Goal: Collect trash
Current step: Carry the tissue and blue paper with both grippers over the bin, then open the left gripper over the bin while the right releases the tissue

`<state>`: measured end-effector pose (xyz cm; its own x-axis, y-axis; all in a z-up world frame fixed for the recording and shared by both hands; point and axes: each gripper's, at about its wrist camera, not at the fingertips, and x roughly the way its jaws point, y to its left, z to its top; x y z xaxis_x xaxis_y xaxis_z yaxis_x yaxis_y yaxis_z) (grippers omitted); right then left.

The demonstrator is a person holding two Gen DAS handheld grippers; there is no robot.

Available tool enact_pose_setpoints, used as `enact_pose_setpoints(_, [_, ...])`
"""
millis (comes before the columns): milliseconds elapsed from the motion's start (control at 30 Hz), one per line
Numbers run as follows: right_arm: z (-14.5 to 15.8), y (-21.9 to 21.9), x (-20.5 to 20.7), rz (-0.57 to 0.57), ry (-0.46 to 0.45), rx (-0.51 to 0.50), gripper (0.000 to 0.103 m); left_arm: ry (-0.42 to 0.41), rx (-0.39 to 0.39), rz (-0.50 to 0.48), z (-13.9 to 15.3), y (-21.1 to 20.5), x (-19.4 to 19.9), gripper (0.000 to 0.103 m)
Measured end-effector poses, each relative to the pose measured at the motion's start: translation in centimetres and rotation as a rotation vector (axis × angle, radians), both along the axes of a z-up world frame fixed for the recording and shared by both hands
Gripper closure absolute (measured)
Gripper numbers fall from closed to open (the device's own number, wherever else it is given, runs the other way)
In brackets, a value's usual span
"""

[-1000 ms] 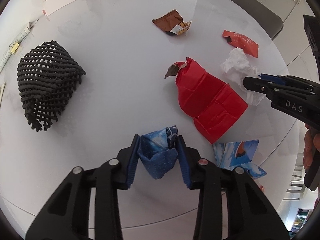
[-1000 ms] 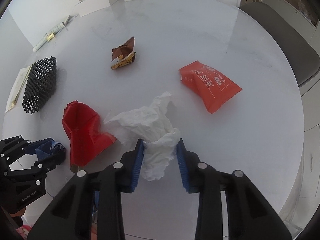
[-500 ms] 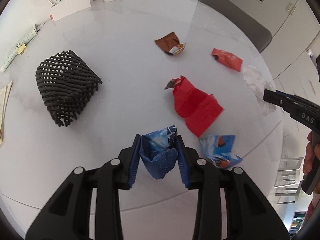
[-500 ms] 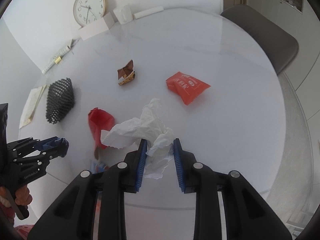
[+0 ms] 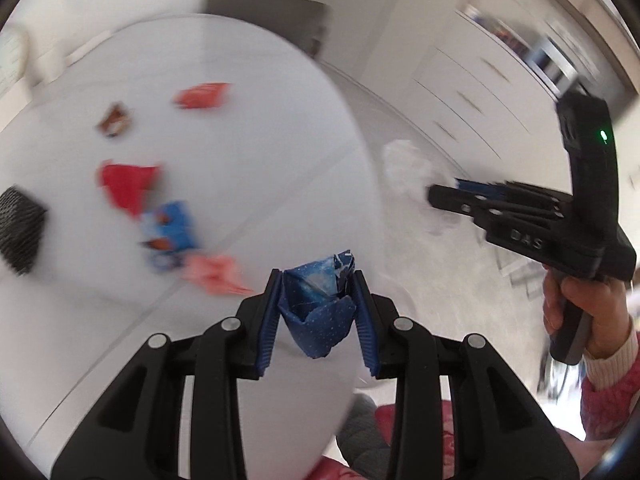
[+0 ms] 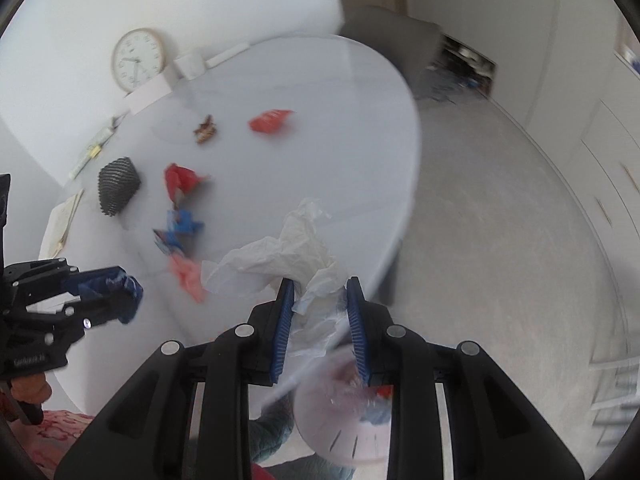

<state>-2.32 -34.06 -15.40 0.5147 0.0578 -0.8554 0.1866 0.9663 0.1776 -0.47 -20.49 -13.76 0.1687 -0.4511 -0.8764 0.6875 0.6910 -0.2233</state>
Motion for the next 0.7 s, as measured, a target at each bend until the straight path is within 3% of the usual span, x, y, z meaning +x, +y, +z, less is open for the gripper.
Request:
enact_pose_setpoints(167, [-1.7, -2.6, -6.3, -0.121, 0.050, 0.008, 0.075, 0.080, 0.046, -0.206, -3.2, -5.8, -5.4, 0.069])
enact_pose_setpoints(300, [-2.7, -4.1, -10.0, -0.187, 0.078, 0.023, 0.075, 0.148, 0.093, -0.278, -5.9, -8.8, -7.6, 0.069])
enact_pose_setpoints(467, [-3.4, -5.1, -12.8, -0.211, 0.093, 0.032, 0.075, 0.191, 0.151, -0.304, -7.8, -10.6, -9.1, 0.068])
enact_pose_setpoints(533, [-3.6, -5.3, -13.3, -0.210, 0.096, 0.036, 0.074, 0.194, 0.163, -0.299, -8.0, -10.8, -9.6, 0.054])
enact_pose_setpoints(700, [-3.9, -5.4, -14.0, -0.188, 0.104, 0.041, 0.073, 0.154, 0.162, -0.285, -7.3, -11.1, -10.3, 0.043])
